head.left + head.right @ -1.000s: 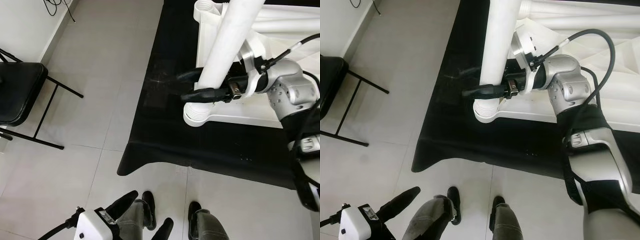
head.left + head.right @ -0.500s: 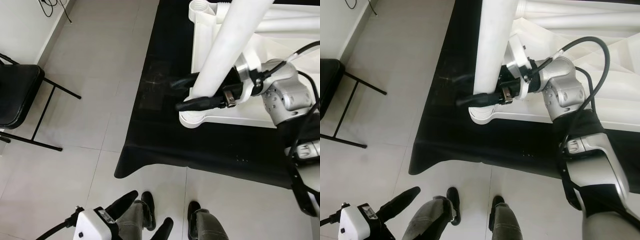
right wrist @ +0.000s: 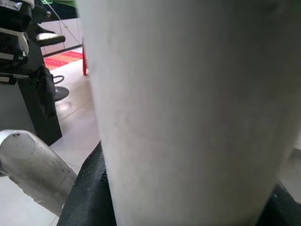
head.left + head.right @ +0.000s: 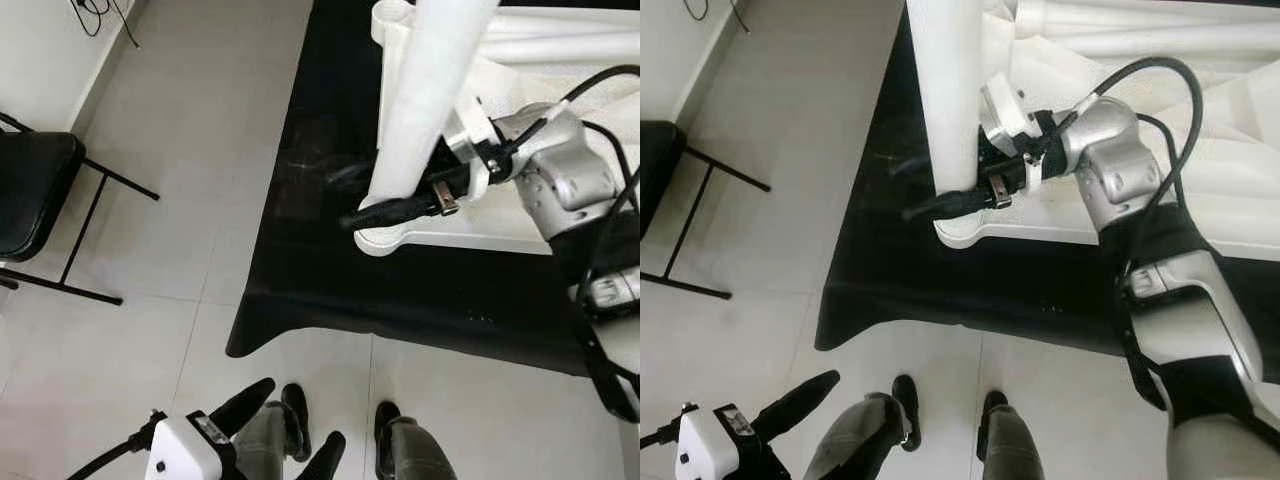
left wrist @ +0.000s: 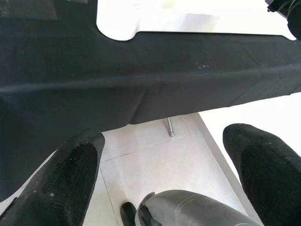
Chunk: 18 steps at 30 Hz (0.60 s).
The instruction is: Building children table
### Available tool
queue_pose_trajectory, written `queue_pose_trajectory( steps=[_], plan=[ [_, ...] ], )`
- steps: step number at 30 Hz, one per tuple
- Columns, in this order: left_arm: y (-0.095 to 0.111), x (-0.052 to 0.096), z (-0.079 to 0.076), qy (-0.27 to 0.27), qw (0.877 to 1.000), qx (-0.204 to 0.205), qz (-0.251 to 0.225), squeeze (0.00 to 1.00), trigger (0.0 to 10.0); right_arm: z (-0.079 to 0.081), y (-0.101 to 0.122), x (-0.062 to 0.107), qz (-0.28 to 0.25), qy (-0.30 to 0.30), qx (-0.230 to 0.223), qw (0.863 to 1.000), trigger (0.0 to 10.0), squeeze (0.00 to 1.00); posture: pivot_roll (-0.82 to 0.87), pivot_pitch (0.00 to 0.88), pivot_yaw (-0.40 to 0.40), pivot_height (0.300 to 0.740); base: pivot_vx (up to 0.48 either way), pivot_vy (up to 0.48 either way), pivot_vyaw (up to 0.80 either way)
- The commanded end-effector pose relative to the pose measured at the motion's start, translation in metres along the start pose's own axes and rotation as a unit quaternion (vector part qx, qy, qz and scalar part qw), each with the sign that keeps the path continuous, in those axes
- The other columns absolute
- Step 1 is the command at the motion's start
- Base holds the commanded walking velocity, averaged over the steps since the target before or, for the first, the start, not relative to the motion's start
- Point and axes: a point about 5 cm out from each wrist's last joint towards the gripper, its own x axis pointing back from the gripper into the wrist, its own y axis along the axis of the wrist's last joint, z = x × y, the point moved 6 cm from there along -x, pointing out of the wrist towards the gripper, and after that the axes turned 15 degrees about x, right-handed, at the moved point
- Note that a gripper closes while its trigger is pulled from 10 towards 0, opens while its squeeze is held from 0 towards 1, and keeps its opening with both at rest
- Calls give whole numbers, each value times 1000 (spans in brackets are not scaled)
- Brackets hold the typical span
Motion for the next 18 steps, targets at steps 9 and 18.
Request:
queue_pose_trajectory(
  steps=[9,18],
  plan=[
    [-6,2,0,2,1000,4,17,0,10000,14,-32,-16,-3,13,-87,996,10000,0,155,433,73,740,0,0,0],
    [-5,1,0,2,1000,4,17,0,10000,17,-40,-13,-3,-29,-96,995,10000,0,145,431,76,740,0,0,0]
  ],
)
